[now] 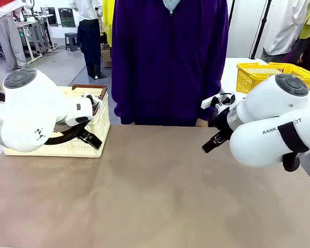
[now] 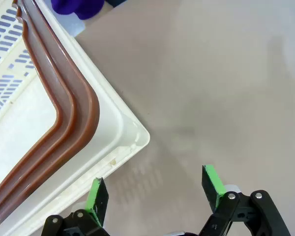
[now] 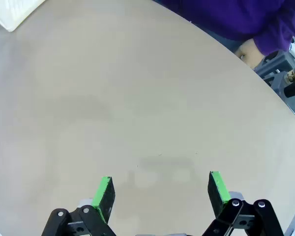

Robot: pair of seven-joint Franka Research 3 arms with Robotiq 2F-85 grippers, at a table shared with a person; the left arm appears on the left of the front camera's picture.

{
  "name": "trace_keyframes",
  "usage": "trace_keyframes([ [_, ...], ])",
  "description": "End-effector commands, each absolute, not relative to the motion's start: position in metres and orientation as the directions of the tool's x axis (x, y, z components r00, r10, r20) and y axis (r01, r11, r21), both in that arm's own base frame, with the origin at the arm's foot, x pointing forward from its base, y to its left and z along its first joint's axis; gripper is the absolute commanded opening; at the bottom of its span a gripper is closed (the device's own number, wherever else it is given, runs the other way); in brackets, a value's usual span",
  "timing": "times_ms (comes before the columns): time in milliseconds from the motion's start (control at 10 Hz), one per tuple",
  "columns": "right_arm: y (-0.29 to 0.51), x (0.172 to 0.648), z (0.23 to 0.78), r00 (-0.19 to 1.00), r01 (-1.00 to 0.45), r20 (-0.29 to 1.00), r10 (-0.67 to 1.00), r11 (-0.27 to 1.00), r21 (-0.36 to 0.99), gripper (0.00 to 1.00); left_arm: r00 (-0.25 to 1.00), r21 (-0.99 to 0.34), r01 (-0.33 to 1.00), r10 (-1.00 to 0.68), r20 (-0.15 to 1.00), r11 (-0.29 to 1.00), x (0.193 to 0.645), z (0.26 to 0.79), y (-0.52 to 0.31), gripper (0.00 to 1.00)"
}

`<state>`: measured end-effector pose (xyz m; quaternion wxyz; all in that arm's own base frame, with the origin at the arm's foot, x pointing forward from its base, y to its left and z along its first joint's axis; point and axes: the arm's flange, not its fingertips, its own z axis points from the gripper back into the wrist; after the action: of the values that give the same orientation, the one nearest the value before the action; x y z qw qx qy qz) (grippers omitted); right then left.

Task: Place the drinks into the Shopping basket.
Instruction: Pick up one drink and place it into the Shopping basket.

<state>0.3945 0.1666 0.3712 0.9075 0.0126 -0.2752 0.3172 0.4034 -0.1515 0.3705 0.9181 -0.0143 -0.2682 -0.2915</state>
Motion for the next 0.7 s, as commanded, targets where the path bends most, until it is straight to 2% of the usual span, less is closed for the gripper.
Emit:
trace_keyframes([
  [0, 0.1666, 0.3945, 0.3712, 0.647, -0.583, 0.507, 0.569, 0.798, -0.152, 1.0, 0.686, 0.13, 0.543, -0.527, 0.501, 0.83, 0.4033, 0.3706, -0.1516, 1.0],
  [600, 0.1666, 0.3945, 0.3712, 0.647, -0.583, 0.507, 0.569, 0.798, -0.152, 1.0, 0.686, 0.13, 0.543, -0.527, 0.501, 0.83, 0.4033, 0.3706, -0.1516, 1.0],
])
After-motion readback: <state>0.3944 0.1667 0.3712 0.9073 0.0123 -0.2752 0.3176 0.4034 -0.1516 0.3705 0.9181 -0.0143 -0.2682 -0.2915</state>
